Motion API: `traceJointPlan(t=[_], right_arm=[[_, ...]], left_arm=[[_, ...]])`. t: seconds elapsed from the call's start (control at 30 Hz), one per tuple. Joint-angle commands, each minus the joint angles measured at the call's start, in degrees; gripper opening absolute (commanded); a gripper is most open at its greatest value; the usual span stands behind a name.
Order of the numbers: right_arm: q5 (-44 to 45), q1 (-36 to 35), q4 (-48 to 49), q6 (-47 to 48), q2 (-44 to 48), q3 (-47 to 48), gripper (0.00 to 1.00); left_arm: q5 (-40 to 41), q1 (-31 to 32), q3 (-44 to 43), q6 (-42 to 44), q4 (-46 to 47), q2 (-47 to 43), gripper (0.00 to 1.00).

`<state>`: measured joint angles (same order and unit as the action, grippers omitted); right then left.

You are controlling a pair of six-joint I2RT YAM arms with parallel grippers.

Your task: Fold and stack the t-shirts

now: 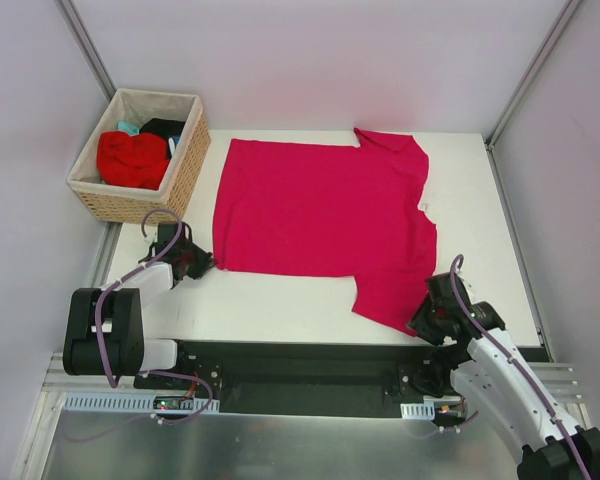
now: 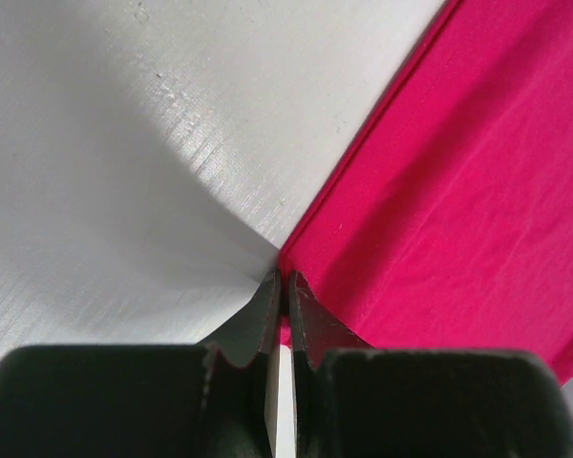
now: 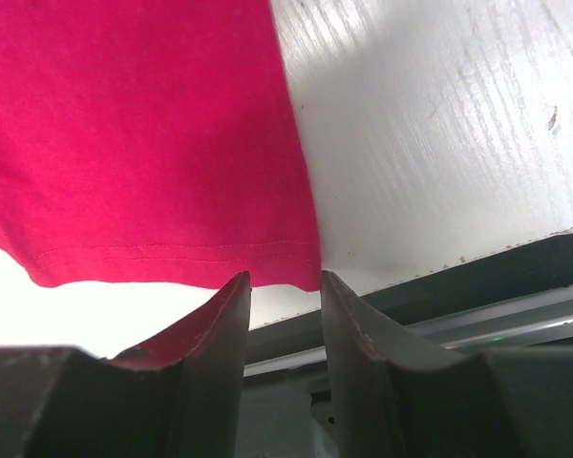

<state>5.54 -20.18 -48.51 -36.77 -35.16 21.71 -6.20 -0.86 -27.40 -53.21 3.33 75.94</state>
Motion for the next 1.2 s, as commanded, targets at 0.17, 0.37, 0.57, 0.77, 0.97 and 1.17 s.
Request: traceJointPlan(t=[0.17,0.37,0.57,0.77,0.97,1.17], right_arm=[[1.75,-0.29,-1.32,-0.75,-0.70,1.66,0.36],[2.10,-0.29,-0.71,-1.02,-2.28,1.32,0.34],[1.84,-0.29,0.17,-1.81,-2.46,0.43,0.34],[1.58,-0.38,0.79,-2.86,-1.58,-0.71,0.32],[2.10,-0.21,1.05,-4.27,-0.62,-1.50,0.32],[2.72,-0.29,0.79,-4.97,-0.88,-1.33,0.24]], left_arm=[[0.57,-0.98,0.33,1.62,-6.50,0.44,0.00],[0.66,-1.25,0.50,1.71,-7.20,0.35,0.00],[0.57,-1.33,0.50,1.62,-7.38,0.35,0.00],[0.75,-1.69,0.59,1.80,-7.55,0.26,0.00],[0.92,-1.77,0.59,1.79,-8.08,-0.44,0.00],[1.19,-1.95,0.59,1.97,-8.25,0.26,0.00]])
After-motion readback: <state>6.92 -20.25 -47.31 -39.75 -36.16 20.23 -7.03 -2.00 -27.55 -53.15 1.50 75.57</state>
